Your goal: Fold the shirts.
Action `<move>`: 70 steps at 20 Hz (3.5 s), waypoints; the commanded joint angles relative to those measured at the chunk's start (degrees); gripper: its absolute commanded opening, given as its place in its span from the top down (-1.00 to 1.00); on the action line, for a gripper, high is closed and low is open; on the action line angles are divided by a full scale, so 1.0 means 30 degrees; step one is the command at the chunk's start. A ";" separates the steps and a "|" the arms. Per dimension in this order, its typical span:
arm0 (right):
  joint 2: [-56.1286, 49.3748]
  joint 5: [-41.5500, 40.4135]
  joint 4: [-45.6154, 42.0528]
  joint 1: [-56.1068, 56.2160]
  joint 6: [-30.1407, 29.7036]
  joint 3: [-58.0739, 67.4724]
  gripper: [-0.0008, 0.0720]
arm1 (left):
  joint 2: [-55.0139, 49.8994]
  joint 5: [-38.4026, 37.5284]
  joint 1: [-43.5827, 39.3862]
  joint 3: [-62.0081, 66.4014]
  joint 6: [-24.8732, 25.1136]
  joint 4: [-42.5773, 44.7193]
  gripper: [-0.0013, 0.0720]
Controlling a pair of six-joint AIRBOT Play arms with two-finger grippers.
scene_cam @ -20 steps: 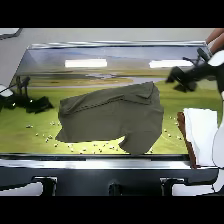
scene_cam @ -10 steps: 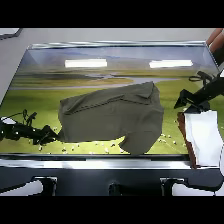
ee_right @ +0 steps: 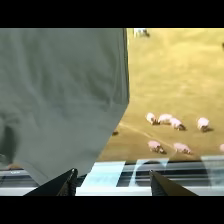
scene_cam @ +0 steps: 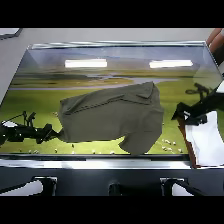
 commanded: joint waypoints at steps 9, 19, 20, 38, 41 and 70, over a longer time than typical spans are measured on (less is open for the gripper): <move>-0.0437 -0.9107 0.3206 -0.0015 -0.1916 -0.7322 -0.38 | 0.0860 -0.0838 0.0007 -0.0058 0.1209 0.0022 0.90; -0.2200 -0.9471 0.5894 -0.0015 -0.1996 -0.7235 0.86 | 0.1581 -0.1515 0.0007 0.0000 0.1202 -0.0692 0.89; -0.2186 -0.8947 0.5996 -0.0015 -0.2200 -0.7060 0.87 | 0.1610 -0.1690 0.0015 0.0117 0.1195 -0.0692 0.89; 1.2546 -1.5329 0.0780 -0.0022 -0.2506 1.1307 0.87 | 1.7172 0.8939 0.0022 1.7486 -0.3832 -0.0794 0.90; 1.2786 -1.5242 0.0488 -0.0022 -0.2288 1.1315 0.87 | 1.6990 0.8794 0.0022 1.7478 -0.3840 -0.0794 0.90; -0.6368 -0.8641 0.2798 0.2929 0.1625 0.7570 0.86 | -0.3956 -0.0299 -0.2645 1.4659 -0.1443 0.1610 0.89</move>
